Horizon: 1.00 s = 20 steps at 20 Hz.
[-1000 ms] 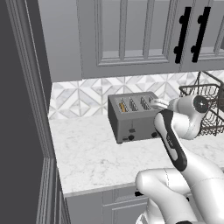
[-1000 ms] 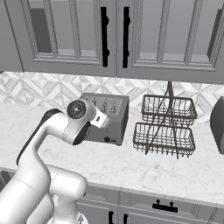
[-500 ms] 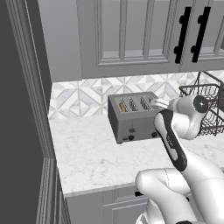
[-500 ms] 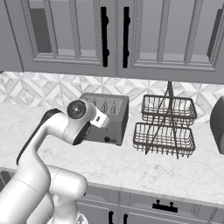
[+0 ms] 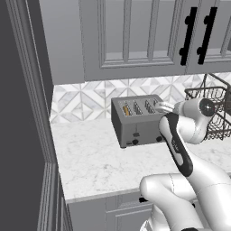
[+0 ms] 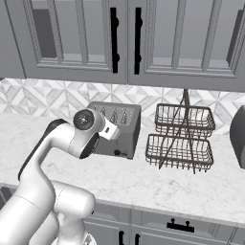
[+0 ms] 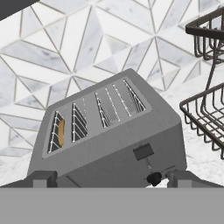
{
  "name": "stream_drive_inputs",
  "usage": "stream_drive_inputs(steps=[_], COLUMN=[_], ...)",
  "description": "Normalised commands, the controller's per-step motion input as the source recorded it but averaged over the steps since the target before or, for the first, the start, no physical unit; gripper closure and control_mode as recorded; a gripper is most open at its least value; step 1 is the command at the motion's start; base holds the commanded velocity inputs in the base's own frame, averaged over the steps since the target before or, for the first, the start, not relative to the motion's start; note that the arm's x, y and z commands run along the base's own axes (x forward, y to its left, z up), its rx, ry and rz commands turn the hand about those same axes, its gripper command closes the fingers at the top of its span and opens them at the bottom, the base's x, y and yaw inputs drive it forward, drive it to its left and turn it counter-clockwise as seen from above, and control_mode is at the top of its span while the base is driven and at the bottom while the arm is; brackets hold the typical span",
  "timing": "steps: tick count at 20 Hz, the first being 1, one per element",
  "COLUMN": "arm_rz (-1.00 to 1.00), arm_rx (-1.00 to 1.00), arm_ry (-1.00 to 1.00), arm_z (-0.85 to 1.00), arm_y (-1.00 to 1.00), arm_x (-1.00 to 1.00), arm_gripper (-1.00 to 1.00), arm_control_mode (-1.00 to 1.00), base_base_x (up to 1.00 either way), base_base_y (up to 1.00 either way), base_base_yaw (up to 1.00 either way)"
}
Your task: Start the toaster. Once the lever pops up, take the bread to the plate on the dining counter.
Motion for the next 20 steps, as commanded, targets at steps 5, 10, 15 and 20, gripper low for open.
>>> stream_drive_inputs(steps=[5, 10, 15, 20], arm_rz=[0.00, 0.00, 0.00, 0.00], arm_rx=[0.00, 0.00, 0.00, 0.00], arm_ry=[0.00, 0.00, 0.00, 0.00], arm_z=[0.00, 0.00, 0.00, 0.00], arm_y=[0.00, 0.00, 0.00, 0.00], arm_x=[0.00, 0.00, 0.00, 0.00], arm_gripper=[-1.00, -1.00, -1.00, -1.00], arm_control_mode=[-1.00, -1.00, -1.00, -1.00], base_base_x=[0.00, 0.00, 0.00, 0.00], base_base_y=[0.00, 0.00, 0.00, 0.00], base_base_yaw=[0.00, 0.00, 0.00, 0.00])
